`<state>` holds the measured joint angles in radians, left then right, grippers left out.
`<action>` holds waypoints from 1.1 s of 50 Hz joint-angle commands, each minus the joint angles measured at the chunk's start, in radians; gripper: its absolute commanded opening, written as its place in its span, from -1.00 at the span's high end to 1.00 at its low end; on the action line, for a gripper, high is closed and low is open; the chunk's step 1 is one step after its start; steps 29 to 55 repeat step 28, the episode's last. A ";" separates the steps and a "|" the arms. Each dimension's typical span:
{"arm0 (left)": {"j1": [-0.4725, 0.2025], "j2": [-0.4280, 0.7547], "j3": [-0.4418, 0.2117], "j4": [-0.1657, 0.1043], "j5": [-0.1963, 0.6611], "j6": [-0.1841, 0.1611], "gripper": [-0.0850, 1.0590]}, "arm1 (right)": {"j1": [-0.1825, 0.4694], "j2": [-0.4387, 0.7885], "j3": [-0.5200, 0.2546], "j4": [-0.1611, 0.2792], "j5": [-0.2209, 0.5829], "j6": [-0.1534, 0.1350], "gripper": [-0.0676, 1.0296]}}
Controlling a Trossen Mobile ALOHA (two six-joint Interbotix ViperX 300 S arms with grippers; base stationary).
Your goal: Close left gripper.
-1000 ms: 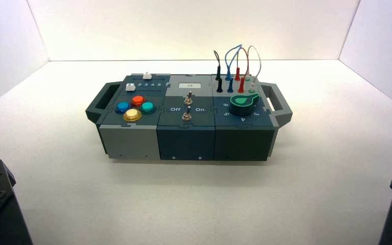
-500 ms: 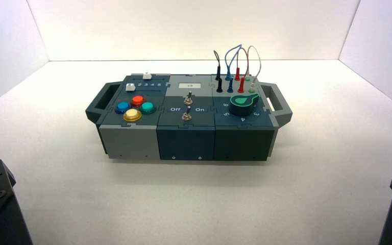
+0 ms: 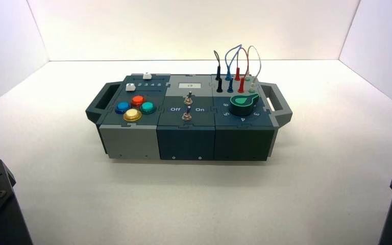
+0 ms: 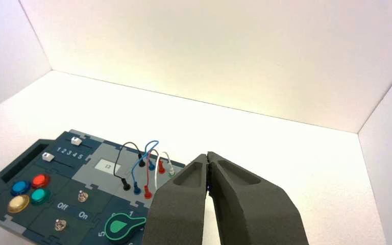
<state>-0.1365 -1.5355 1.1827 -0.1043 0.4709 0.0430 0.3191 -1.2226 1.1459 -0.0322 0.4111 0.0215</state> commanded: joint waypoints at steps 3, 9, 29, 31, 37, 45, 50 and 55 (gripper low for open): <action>0.008 0.020 -0.023 -0.002 -0.006 -0.002 0.91 | -0.003 -0.005 -0.014 0.002 -0.011 0.002 0.92; 0.008 0.020 -0.023 -0.002 -0.006 -0.002 0.91 | -0.002 -0.015 -0.014 0.003 -0.008 0.002 0.92; 0.006 0.020 -0.023 -0.002 -0.005 -0.002 0.91 | -0.002 -0.011 -0.014 0.002 -0.011 0.002 0.92; 0.006 0.020 -0.023 -0.002 -0.005 -0.002 0.91 | -0.002 -0.011 -0.014 0.002 -0.011 0.002 0.92; 0.006 0.020 -0.023 -0.002 -0.005 -0.002 0.91 | -0.002 -0.011 -0.014 0.002 -0.011 0.002 0.92; 0.006 0.020 -0.023 -0.002 -0.005 -0.002 0.91 | -0.002 -0.011 -0.014 0.002 -0.011 0.002 0.92; 0.006 0.020 -0.023 -0.002 -0.005 -0.002 0.91 | -0.002 -0.011 -0.014 0.002 -0.011 0.002 0.92; 0.006 0.020 -0.023 -0.002 -0.005 -0.002 0.91 | -0.002 -0.011 -0.014 0.002 -0.011 0.002 0.92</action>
